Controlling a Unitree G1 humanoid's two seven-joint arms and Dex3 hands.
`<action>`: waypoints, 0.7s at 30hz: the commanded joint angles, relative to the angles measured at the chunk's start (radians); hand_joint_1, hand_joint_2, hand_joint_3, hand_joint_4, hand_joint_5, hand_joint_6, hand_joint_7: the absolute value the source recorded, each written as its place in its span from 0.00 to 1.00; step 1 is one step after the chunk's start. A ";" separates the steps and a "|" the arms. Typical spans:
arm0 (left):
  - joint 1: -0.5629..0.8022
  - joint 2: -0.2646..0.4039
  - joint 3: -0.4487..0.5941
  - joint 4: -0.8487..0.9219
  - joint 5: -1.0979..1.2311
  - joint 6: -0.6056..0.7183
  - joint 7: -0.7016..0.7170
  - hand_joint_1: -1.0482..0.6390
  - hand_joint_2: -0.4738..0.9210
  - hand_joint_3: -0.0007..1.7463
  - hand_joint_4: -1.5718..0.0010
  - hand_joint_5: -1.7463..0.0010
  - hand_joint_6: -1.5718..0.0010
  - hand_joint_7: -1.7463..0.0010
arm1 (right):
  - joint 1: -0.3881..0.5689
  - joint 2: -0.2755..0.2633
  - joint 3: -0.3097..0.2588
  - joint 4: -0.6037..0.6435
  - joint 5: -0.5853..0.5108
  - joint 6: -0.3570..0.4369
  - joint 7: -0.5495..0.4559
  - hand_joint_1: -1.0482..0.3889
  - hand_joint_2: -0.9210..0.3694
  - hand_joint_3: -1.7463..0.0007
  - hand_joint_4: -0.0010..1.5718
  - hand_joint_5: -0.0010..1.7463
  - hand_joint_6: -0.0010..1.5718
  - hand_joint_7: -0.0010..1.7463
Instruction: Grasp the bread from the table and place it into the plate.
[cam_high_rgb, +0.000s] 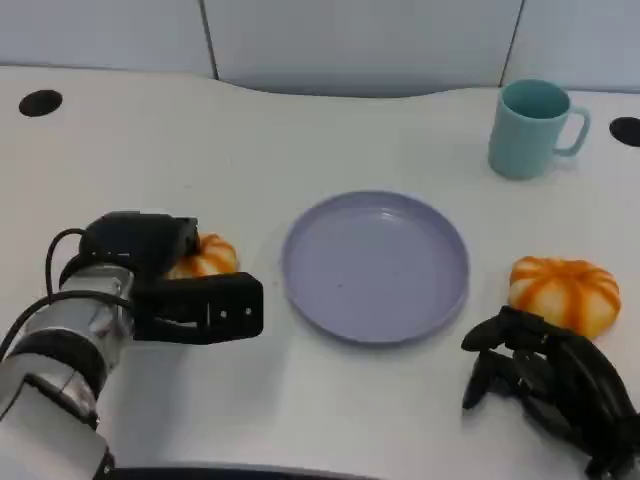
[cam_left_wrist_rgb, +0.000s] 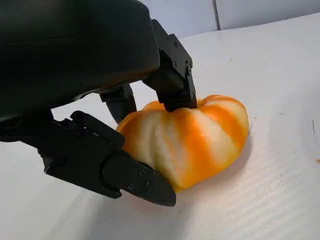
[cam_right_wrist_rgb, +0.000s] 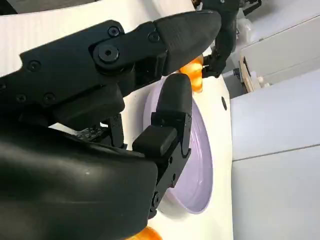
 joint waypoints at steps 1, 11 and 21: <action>-0.037 0.027 0.031 -0.009 -0.029 -0.022 -0.021 0.49 0.98 0.08 0.62 0.10 0.64 0.18 | 0.029 -0.004 0.005 0.019 -0.017 0.027 -0.027 0.35 0.00 0.94 0.44 0.88 0.47 0.56; -0.111 0.049 0.025 -0.045 -0.027 -0.134 -0.009 0.49 0.83 0.26 0.65 0.03 0.64 0.14 | -0.020 -0.001 -0.030 0.128 0.017 0.038 0.013 0.36 0.00 0.97 0.45 0.85 0.49 0.52; -0.174 0.019 0.017 -0.071 -0.022 -0.179 -0.003 0.50 0.71 0.45 0.57 0.02 0.61 0.07 | 0.000 0.001 -0.008 0.069 -0.007 0.009 0.000 0.36 0.00 0.95 0.42 0.90 0.46 0.57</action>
